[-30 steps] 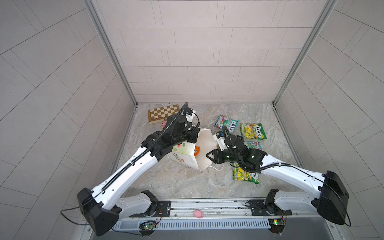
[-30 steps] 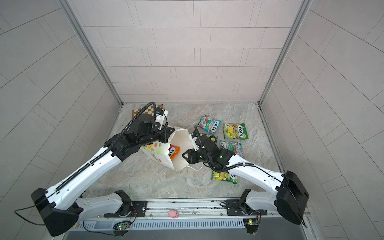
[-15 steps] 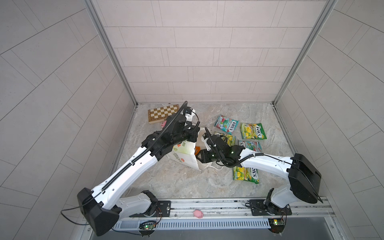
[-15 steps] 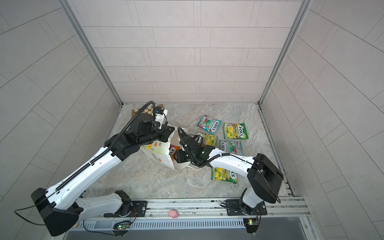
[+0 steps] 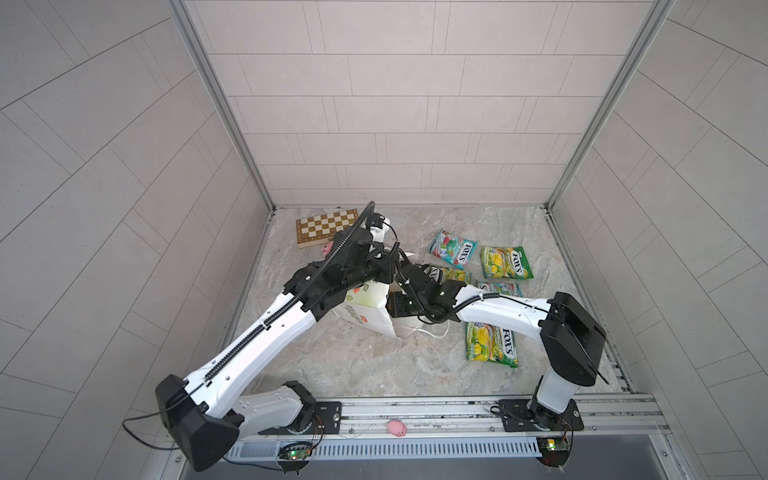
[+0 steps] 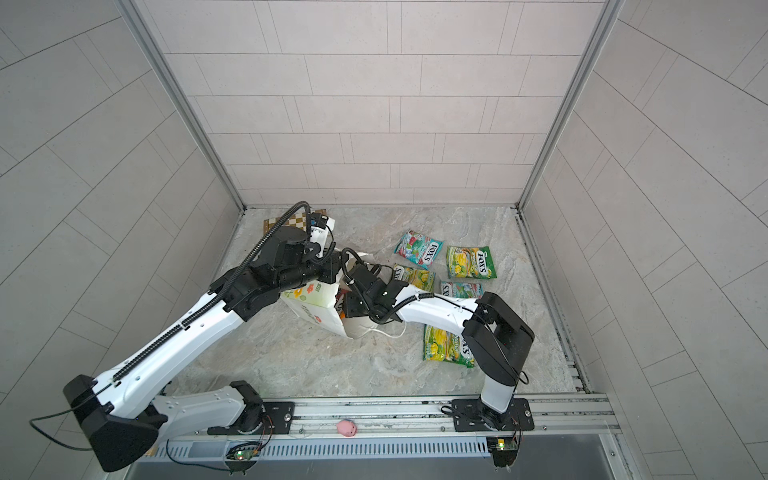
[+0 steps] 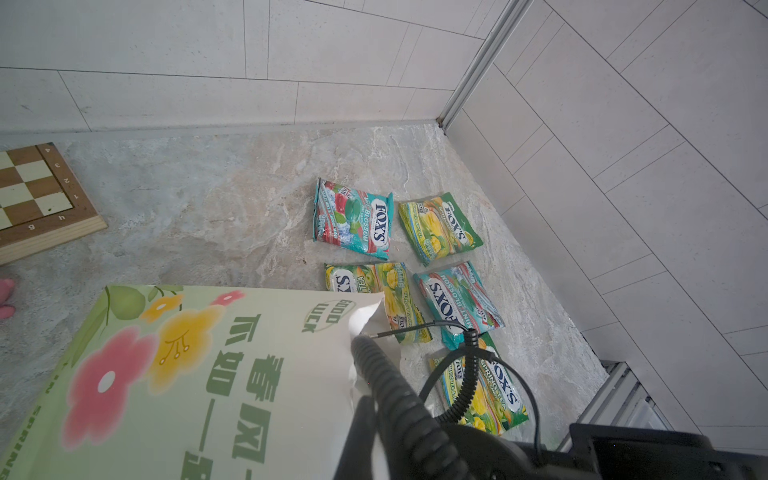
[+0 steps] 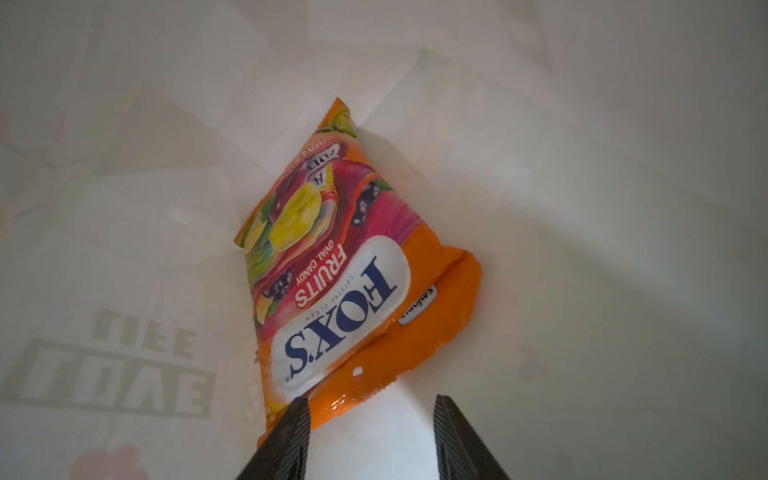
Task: Take the snacks out of the paper bag
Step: 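Lower the right gripper into the bag and grasp the orange Fruits packet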
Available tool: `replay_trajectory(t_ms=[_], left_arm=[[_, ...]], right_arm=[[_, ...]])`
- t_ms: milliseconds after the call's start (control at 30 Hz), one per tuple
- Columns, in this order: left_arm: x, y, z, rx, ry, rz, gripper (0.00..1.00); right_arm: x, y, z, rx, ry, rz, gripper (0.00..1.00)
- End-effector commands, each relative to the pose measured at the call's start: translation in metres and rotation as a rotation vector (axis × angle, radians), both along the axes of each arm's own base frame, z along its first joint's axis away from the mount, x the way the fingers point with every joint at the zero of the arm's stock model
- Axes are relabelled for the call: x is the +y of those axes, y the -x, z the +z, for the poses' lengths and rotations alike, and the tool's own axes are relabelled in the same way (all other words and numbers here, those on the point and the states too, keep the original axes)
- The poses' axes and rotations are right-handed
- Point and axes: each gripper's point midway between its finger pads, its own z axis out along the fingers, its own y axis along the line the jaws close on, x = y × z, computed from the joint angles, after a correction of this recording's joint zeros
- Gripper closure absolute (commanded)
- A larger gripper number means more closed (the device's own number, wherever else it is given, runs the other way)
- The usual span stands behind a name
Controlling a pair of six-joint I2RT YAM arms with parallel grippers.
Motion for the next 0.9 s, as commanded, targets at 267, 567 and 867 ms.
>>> replay_trajectory(t_ms=[267, 567, 867], left_arm=[[-0.004, -0.003, 0.006, -0.018, 0.023, -0.001, 1.0], [-0.006, -0.004, 0.006, -0.012, 0.034, -0.005, 1.0], [-0.006, -0.004, 0.006, -0.012, 0.044, 0.001, 1.0]], right_arm=[[-0.005, -0.002, -0.022, 0.045, 0.051, -0.062, 0.49], [0.012, -0.012, -0.031, 0.069, -0.021, -0.097, 0.5], [0.03, -0.027, -0.039, 0.076, -0.179, -0.18, 0.55]])
